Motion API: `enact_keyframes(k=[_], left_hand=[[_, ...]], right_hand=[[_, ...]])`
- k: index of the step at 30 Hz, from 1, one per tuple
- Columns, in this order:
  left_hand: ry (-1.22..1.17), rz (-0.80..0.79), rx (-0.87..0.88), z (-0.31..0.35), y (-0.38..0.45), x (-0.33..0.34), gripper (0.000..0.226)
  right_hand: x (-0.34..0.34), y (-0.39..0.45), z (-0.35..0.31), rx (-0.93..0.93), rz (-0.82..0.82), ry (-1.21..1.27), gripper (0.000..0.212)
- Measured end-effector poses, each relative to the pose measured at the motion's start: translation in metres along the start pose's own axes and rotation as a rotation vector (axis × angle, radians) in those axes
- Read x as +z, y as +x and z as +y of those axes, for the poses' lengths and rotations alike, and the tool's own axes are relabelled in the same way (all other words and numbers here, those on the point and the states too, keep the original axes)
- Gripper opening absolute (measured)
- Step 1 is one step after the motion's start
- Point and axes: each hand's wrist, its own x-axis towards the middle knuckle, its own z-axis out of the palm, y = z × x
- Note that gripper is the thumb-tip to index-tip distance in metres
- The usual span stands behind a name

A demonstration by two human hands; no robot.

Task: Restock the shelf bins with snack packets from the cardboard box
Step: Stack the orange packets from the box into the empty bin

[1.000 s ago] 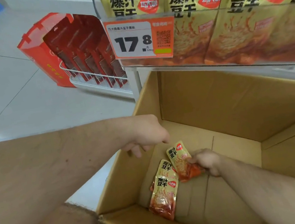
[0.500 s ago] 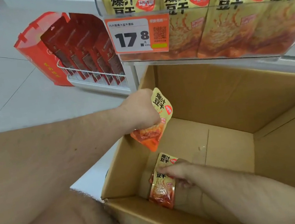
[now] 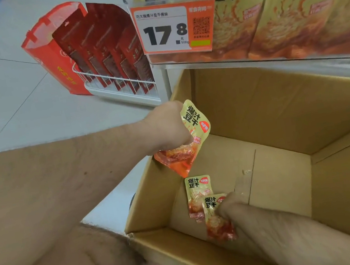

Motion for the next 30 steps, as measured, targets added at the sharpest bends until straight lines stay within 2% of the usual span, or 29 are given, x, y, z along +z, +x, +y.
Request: enact_keyframes(k=[3, 4, 9, 12, 14, 19, 22, 26, 30], left_hand=[[-0.064, -0.026, 0.019, -0.002, 0.001, 0.000, 0.049], [-0.101, -0.037, 0.011, -0.002, 0.000, -0.001, 0.050], [-0.257, -0.095, 0.048, 0.012, -0.013, -0.006, 0.033], [-0.318, -0.214, 0.109, 0.026, -0.025, -0.005, 0.032], [-0.382, -0.282, 0.148, 0.038, -0.032, -0.006, 0.038], [-0.622, -0.411, 0.299, 0.075, -0.063, -0.008, 0.054], [-0.697, -0.387, 0.362, 0.087, -0.076, -0.010, 0.057], [-0.728, -0.285, 0.443, 0.098, -0.082, -0.012, 0.043], [-0.617, -0.154, 0.491, 0.108, -0.083, -0.011, 0.047]], right_hand=[[-0.048, -0.022, -0.011, -0.069, 0.022, -0.047, 0.037], [-0.069, -0.038, -0.019, -0.098, -0.041, -0.040, 0.031], [-0.172, -0.141, -0.048, -0.332, -0.167, 0.204, 0.005], [-0.211, -0.199, -0.063, -0.422, -0.169, 0.297, 0.013], [-0.222, -0.233, -0.067, -0.497, -0.155, 0.357, 0.011], [-0.221, -0.274, -0.068, -0.595, 0.016, 0.374, 0.019], [-0.220, -0.279, -0.073, -0.616, 0.102, 0.435, 0.025], [-0.228, -0.287, -0.081, -0.659, 0.154, 0.545, 0.013], [-0.238, -0.297, -0.084, -0.705, 0.230, 0.541, 0.027]])
